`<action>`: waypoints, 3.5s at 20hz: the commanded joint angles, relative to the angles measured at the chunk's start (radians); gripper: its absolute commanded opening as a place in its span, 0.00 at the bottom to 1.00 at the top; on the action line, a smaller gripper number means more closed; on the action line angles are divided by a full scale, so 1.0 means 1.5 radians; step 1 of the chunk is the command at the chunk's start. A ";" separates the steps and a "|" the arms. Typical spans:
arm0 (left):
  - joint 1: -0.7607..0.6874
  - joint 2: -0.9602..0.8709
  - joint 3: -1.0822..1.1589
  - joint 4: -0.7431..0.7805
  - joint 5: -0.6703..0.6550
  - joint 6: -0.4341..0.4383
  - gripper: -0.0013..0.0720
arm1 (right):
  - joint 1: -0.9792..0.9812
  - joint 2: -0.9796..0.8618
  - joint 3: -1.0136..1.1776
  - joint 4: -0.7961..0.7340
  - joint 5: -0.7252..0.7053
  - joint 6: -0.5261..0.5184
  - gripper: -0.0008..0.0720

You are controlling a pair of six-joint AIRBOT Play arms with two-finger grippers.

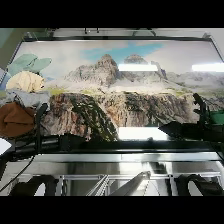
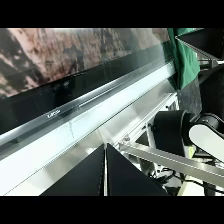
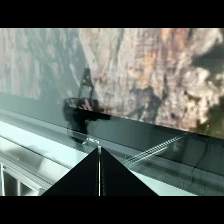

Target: Fold the shirts.

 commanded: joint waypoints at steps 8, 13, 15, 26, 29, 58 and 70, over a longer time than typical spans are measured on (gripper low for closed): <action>0.069 0.001 0.103 0.072 0.025 -0.055 1.00 | 0.001 0.001 0.000 0.000 0.000 0.000 0.03; 0.332 -0.082 0.305 0.145 -0.036 -0.057 1.00 | 0.001 0.001 0.000 0.000 0.000 0.000 0.03; 0.419 -0.149 0.375 0.158 -0.055 -0.014 1.00 | 0.001 0.001 0.000 0.000 0.000 0.000 0.03; 0.342 -0.833 1.044 0.257 0.117 0.097 1.00 | 0.001 -0.001 0.000 0.000 -0.001 0.000 0.03; 0.284 -1.010 1.240 0.407 0.176 0.042 1.00 | 0.000 -0.001 0.000 0.000 0.000 0.000 0.03; 0.120 -0.794 1.120 0.467 0.287 0.055 0.05 | 0.000 -0.001 0.000 0.000 0.000 -0.027 0.03; -0.091 -0.648 0.973 0.041 -0.041 -0.022 0.05 | -0.001 -0.001 0.000 0.003 -0.018 -0.052 0.04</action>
